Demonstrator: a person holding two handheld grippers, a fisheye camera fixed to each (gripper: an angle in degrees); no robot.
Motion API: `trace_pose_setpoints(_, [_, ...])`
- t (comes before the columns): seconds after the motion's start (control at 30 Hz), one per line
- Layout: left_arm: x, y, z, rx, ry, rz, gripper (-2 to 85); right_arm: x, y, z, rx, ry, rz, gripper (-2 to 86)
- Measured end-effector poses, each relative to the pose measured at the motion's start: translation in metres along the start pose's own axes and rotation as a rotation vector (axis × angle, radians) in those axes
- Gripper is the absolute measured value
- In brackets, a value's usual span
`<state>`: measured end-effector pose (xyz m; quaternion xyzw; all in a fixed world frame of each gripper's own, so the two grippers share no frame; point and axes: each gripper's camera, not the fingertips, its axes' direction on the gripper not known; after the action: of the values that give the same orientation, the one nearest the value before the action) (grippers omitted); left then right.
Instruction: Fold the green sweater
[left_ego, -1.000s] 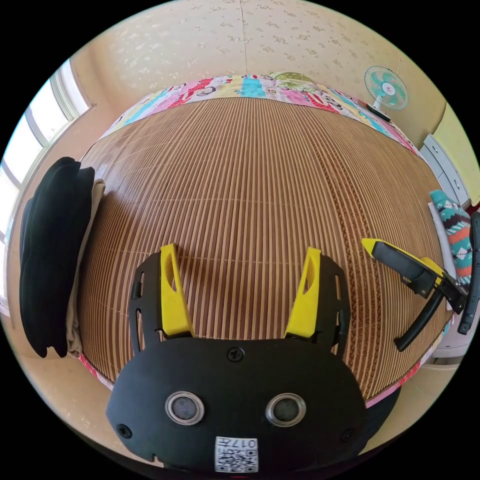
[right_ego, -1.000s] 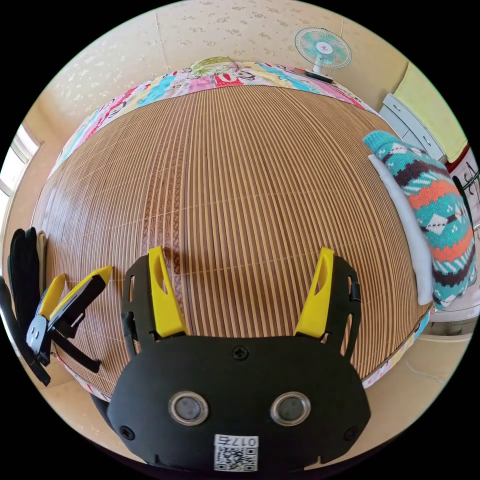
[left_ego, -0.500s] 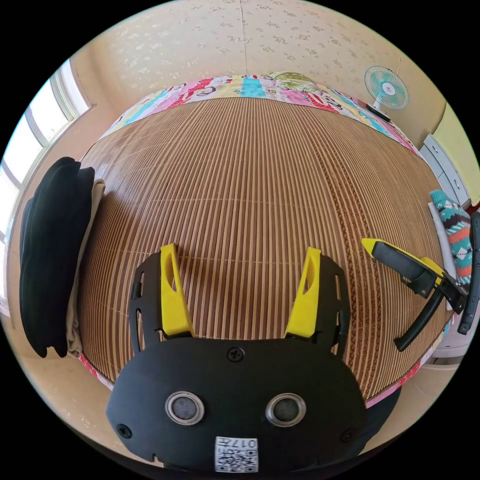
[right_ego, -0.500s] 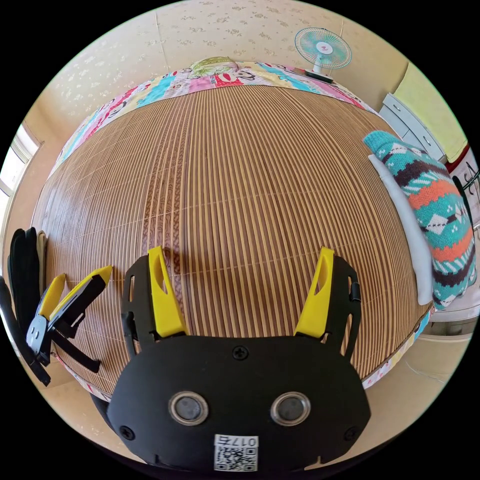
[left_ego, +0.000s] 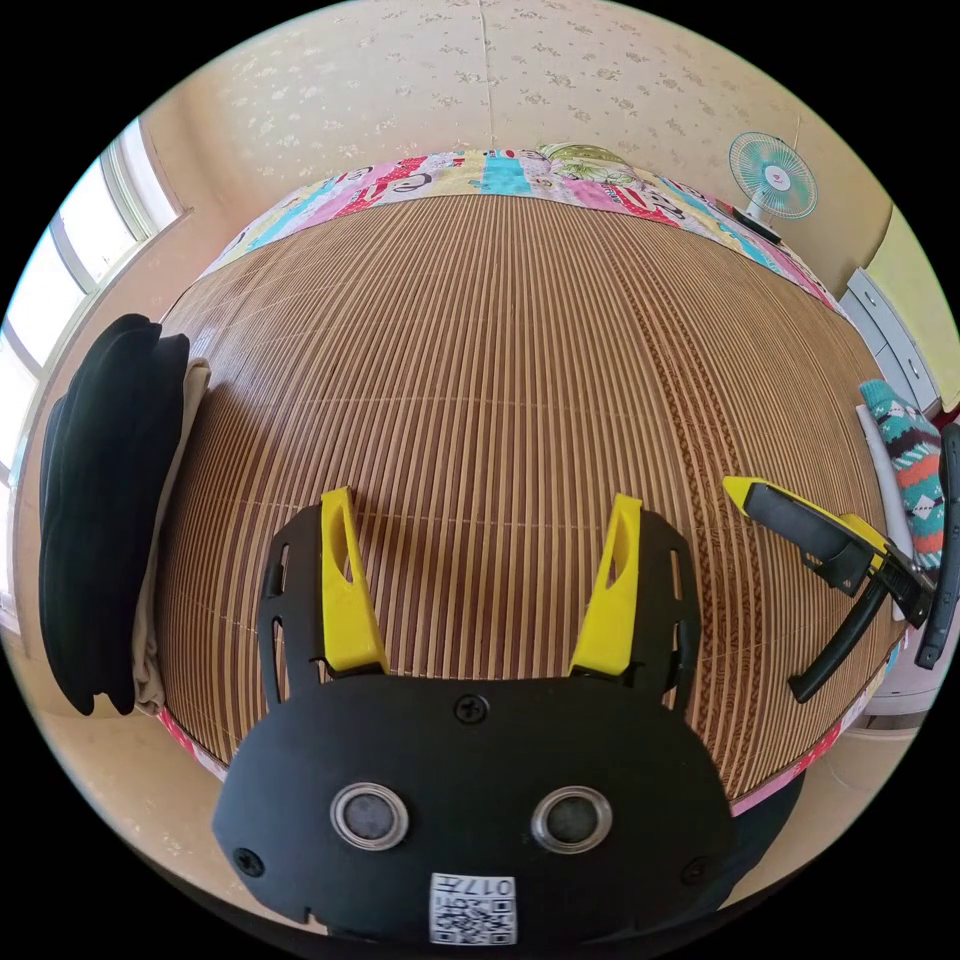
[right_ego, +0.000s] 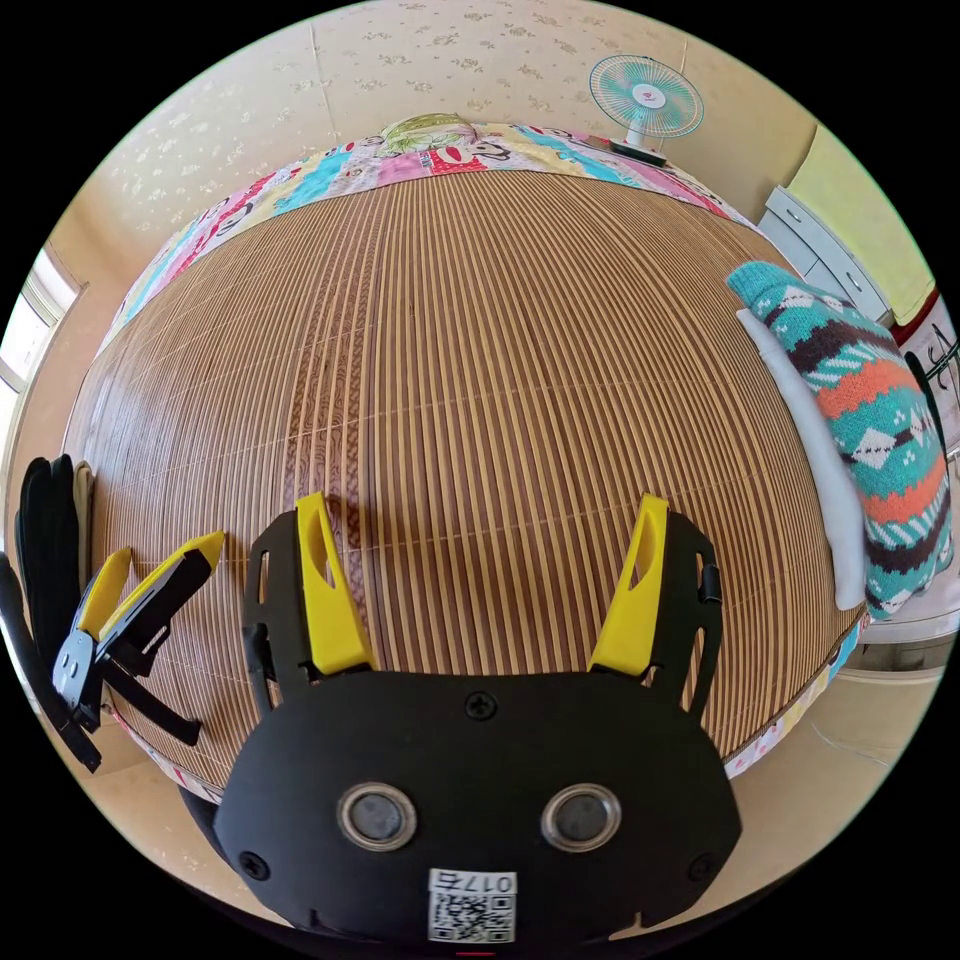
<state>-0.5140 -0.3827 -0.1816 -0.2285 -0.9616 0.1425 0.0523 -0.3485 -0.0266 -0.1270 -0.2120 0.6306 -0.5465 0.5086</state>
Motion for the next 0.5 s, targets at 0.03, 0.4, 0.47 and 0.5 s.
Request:
trace_pose_setpoints(0.03, [-0.001, -0.002, -0.001, 0.0, 0.0, 0.0, 32.6, 0.002, 0.0, 0.0, 0.0, 0.0, 0.0, 38.5])
trace_pose_setpoints(0.4, [-0.007, -0.016, -0.006, 0.001, -0.001, -0.001, 32.6, 0.011, -0.004, -0.001, 0.0, 0.001, 0.001, 38.5])
trace_pose_setpoints(0.47, [-0.008, -0.018, -0.007, 0.002, -0.001, -0.001, 32.6, 0.013, -0.005, -0.001, 0.0, 0.001, 0.001, 38.5])
trace_pose_setpoints(0.5, [-0.008, -0.019, -0.007, 0.002, -0.002, -0.001, 32.6, 0.013, -0.005, -0.002, 0.0, 0.001, 0.001, 38.5])
